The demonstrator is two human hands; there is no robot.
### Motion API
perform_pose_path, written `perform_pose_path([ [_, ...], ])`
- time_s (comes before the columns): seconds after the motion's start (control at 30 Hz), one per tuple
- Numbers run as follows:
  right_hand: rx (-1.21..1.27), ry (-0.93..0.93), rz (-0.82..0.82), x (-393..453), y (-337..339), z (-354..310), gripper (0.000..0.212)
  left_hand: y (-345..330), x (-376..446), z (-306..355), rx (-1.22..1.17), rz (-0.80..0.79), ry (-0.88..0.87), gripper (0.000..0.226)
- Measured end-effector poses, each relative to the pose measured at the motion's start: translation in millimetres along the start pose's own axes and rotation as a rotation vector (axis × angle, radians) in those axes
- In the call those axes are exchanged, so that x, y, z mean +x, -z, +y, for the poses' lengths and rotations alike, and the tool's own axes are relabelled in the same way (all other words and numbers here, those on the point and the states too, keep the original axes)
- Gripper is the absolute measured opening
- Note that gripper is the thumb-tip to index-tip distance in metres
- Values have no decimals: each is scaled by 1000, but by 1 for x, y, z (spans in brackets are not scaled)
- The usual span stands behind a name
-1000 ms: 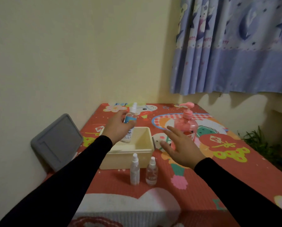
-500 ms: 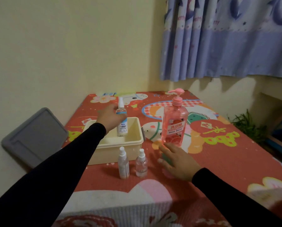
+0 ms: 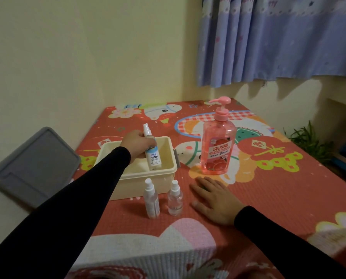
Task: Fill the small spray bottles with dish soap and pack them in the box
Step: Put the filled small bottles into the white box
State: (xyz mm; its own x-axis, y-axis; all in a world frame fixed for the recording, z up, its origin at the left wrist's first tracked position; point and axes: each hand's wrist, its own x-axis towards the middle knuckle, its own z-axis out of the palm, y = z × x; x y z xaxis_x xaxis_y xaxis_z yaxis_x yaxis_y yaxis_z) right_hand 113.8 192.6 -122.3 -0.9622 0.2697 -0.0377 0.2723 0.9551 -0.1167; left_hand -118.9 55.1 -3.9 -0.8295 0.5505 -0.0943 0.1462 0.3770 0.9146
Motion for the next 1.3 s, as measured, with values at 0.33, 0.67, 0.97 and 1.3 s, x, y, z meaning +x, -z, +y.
perform_pose_path([
  [0.33,-7,13,-22,7,-2,2,79,-12,13,-9,17,-113,129,30],
  [0.67,3,8,18,5,-4,3,73,-23,27,-10,205,-218,204,26],
  [0.97,6,14,36,6,-4,2,77,-30,30,-9,213,-344,358,14],
  [1.3,12,13,38,6,-3,1,76,-37,40,-12,256,-414,444,34],
])
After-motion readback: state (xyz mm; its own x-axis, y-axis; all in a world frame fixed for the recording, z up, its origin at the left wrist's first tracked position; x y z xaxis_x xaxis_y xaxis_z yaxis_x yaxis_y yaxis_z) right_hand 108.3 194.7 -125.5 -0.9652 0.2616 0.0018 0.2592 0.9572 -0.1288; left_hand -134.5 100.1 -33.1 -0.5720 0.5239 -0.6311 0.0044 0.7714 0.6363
